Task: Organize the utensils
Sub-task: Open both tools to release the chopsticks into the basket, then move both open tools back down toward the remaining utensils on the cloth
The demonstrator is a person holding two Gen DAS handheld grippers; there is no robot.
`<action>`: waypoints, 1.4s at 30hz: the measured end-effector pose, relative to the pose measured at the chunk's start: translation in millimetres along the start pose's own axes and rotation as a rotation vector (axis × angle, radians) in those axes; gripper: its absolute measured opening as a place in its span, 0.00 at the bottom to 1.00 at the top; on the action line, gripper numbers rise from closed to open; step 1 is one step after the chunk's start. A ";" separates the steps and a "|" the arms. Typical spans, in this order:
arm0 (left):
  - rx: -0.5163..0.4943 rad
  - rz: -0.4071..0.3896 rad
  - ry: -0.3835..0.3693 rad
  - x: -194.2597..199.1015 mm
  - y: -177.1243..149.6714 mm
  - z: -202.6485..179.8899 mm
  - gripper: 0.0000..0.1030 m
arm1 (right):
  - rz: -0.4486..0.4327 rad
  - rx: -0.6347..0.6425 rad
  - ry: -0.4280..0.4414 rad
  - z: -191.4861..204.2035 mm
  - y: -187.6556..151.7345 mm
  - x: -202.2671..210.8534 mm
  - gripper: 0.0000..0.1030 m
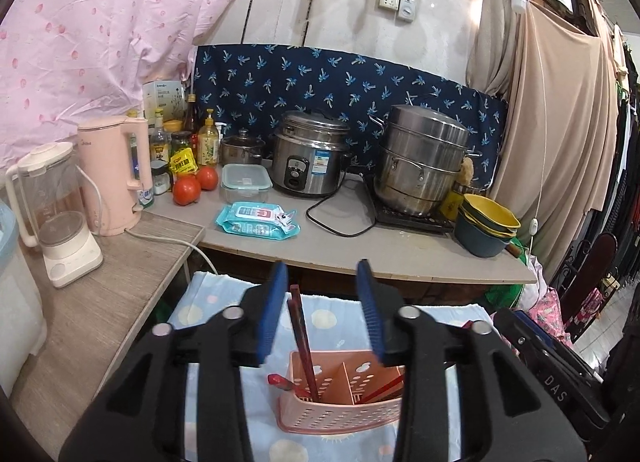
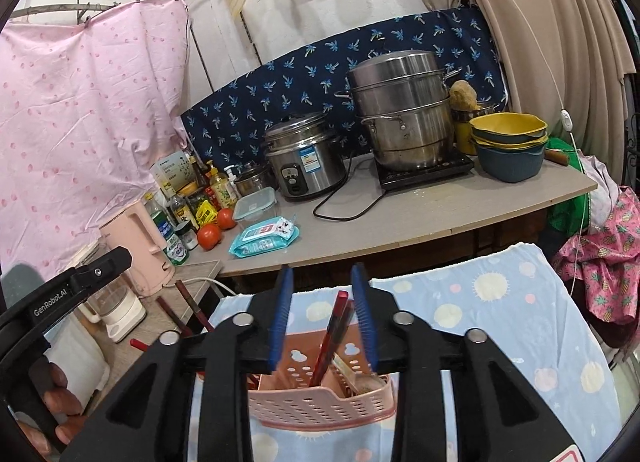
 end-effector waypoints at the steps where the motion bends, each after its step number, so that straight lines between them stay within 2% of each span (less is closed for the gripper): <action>1: 0.000 0.000 0.000 1.6 -0.8 0.2 0.39 | -0.001 0.000 0.000 -0.2 -0.6 2.0 0.32; 9: 0.001 0.024 0.006 11.0 -12.2 2.0 0.39 | -0.004 0.006 0.002 -1.0 -8.2 19.5 0.32; 18: -0.026 0.052 0.025 30.9 -39.3 5.1 0.39 | 0.028 0.011 -0.006 -5.7 -32.8 40.4 0.32; 35: -0.054 0.182 0.058 52.4 -120.4 5.6 0.39 | 0.165 0.071 -0.016 -5.3 -126.9 75.7 0.32; 42: -0.071 0.260 0.089 55.7 -166.6 9.1 0.39 | 0.238 0.069 -0.028 -14.1 -167.8 83.1 0.32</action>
Point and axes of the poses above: each gripper's, at about its wrist camera, not at the fingertips, and x roughly against the way its jaws point, z to its left, y to its top, the point moved 2 cm from there along -x, roughly the way its jaws point, and after that the axes turned 8 degrees about z, right-handed, at the moved point
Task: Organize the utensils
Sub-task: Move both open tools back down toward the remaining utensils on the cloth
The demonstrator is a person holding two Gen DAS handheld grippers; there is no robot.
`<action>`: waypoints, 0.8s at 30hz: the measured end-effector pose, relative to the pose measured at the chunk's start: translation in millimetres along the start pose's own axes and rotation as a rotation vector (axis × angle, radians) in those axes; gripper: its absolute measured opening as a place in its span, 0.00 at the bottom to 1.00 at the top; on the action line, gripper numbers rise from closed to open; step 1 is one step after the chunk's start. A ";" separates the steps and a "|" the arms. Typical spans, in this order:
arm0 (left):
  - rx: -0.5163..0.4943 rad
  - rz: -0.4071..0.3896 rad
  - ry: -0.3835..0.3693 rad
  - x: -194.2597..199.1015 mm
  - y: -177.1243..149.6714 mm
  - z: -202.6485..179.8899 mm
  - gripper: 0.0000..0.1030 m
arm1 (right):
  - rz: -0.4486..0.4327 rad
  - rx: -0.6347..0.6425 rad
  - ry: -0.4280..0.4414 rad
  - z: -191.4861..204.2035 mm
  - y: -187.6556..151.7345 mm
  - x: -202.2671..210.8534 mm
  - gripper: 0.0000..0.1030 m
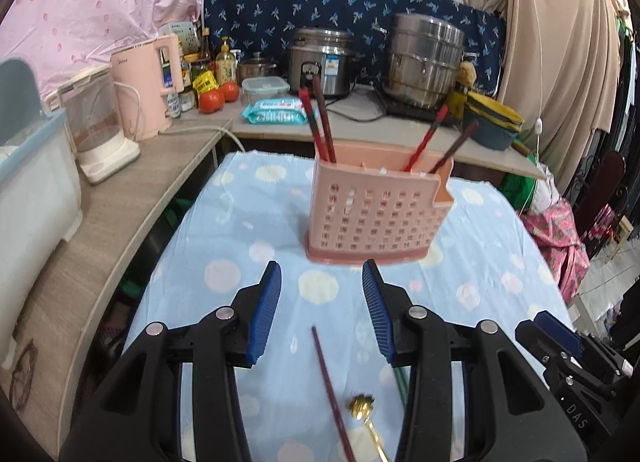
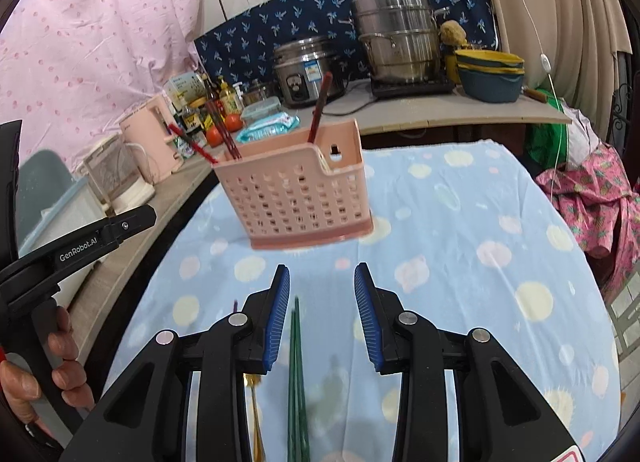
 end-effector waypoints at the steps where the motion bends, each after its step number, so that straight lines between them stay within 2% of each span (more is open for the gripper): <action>1: -0.002 0.016 0.003 -2.3 -8.0 0.8 0.39 | 0.011 0.002 -0.002 -1.0 -6.7 -0.5 0.32; 14: 0.015 0.216 0.017 -24.8 -112.3 9.3 0.40 | 0.182 0.058 -0.039 -2.5 -106.5 -14.7 0.32; 24: 0.008 0.305 0.007 -24.9 -161.4 5.9 0.41 | 0.253 0.090 -0.034 0.8 -144.3 -17.7 0.32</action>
Point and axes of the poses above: each gripper's, at about its wrist camera, not at the fingertips, and x roughly against the way its jaws point, z to its left, y to its top, the point moved 2 cm from there along -x, roughly the way its jaws point, and after that the axes turned 8 degrees about z, right-handed, at the moved point
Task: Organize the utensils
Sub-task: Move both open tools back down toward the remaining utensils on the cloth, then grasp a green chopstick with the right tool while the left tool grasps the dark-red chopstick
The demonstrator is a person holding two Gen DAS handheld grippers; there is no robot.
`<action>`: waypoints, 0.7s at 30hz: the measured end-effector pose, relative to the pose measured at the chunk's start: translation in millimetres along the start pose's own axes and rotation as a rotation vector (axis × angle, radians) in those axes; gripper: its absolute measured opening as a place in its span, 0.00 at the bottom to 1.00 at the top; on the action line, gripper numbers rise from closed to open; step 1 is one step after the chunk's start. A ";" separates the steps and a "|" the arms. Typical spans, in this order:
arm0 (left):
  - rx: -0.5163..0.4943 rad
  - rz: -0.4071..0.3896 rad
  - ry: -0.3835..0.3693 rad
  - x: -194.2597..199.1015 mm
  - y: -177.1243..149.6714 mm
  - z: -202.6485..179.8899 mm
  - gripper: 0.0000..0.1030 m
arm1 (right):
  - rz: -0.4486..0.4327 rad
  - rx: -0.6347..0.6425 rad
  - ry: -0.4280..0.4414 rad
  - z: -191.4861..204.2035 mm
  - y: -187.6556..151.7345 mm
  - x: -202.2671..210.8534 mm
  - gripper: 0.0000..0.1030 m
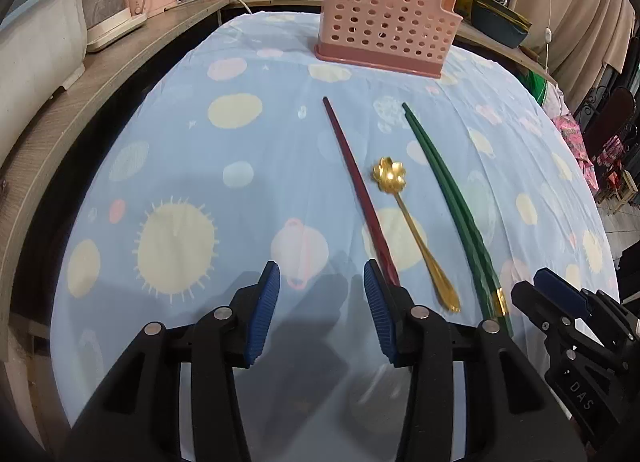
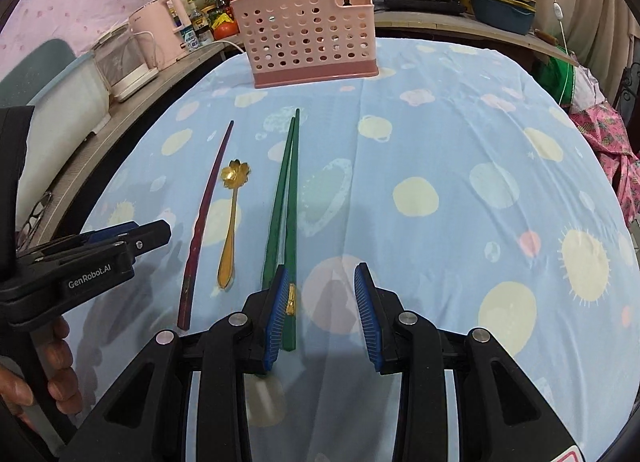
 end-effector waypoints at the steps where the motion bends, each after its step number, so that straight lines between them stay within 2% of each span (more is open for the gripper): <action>1: 0.000 0.004 -0.001 0.2 -1.4 0.2 0.41 | 0.005 0.003 0.002 0.9 -2.0 -0.6 0.32; 7: -0.015 0.014 -0.018 1.4 -8.3 -4.7 0.41 | 0.019 0.019 0.007 7.2 -6.7 -3.6 0.29; 10: -0.027 0.010 -0.020 2.3 -11.2 -9.6 0.53 | 0.031 0.026 0.009 8.9 -8.7 -6.7 0.23; 21: -0.082 0.031 -0.032 -2.3 -18.3 -24.7 0.53 | 0.040 0.020 -0.003 4.3 -13.2 -11.1 0.11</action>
Point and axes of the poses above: each gripper's, at about its wrist camera, not at the fingertips, and x roughly against the way its jaws point, z to its left, y to its top, the point moved 2 cm from there along -x, roughly the way its jaws point, and after that the axes turned 8 degrees about z, right-handed, at the moved point
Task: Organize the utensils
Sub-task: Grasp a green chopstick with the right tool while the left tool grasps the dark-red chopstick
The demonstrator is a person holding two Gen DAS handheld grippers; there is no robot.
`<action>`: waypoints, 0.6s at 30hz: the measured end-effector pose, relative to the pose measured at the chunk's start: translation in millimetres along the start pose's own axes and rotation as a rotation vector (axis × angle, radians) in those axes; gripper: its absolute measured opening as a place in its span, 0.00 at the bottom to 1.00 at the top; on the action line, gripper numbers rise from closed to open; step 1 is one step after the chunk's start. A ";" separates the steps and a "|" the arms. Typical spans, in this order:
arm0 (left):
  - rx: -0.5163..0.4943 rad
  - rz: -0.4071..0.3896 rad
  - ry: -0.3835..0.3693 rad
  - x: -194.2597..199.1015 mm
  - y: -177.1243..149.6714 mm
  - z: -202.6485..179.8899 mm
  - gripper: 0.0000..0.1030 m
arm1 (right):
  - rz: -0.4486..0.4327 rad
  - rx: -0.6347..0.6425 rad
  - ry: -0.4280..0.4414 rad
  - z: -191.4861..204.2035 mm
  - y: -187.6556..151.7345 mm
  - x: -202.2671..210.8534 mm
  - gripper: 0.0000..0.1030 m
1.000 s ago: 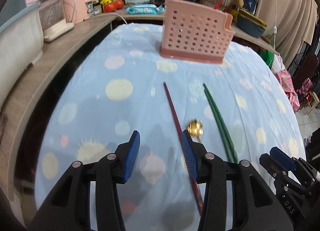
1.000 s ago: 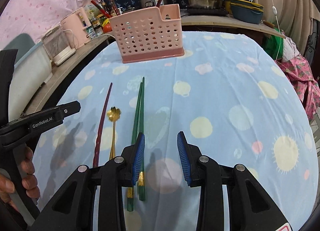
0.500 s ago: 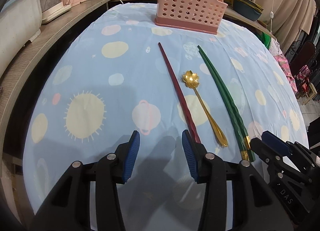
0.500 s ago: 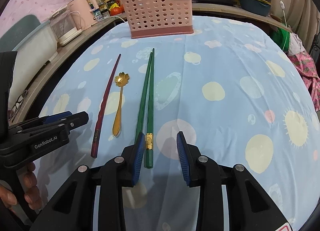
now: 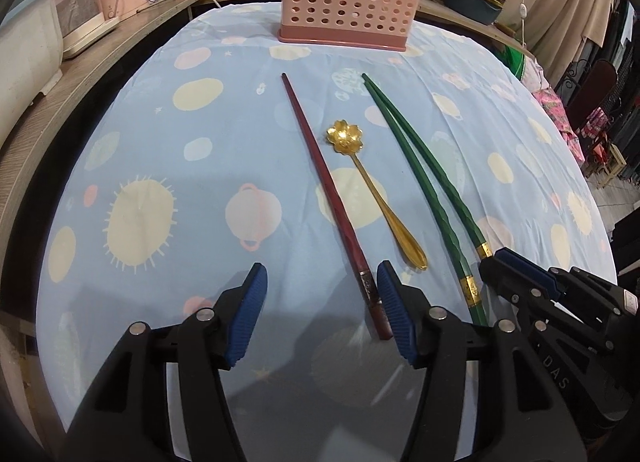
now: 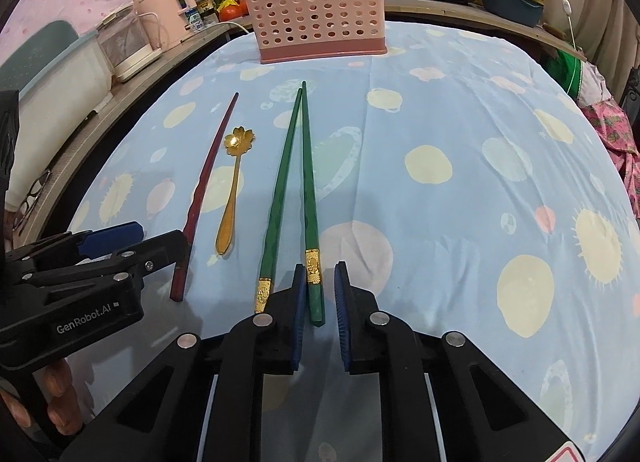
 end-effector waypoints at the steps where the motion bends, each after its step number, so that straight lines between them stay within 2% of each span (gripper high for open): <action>1: -0.003 0.002 0.000 -0.7 -0.5 -0.6 0.53 | 0.000 0.000 -0.002 -0.4 -0.5 0.2 0.10; 10: -0.016 0.006 0.006 -2.6 -5.2 -3.6 0.52 | 0.000 0.000 -0.004 -1.8 -1.8 1.0 0.08; 18: -0.008 -0.002 -0.005 -0.7 -9.0 0.9 0.38 | 0.000 0.002 -0.005 -2.0 -1.9 1.1 0.08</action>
Point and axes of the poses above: each gripper's, at about its wrist camera, not at the fingertips, and x roughly against the way its jaws point, z to its left, y to its top, the point moved 2 cm from there along -x, roughly the way its jaws point, and after that the axes turned 8 degrees about z, right-handed, at the moved point
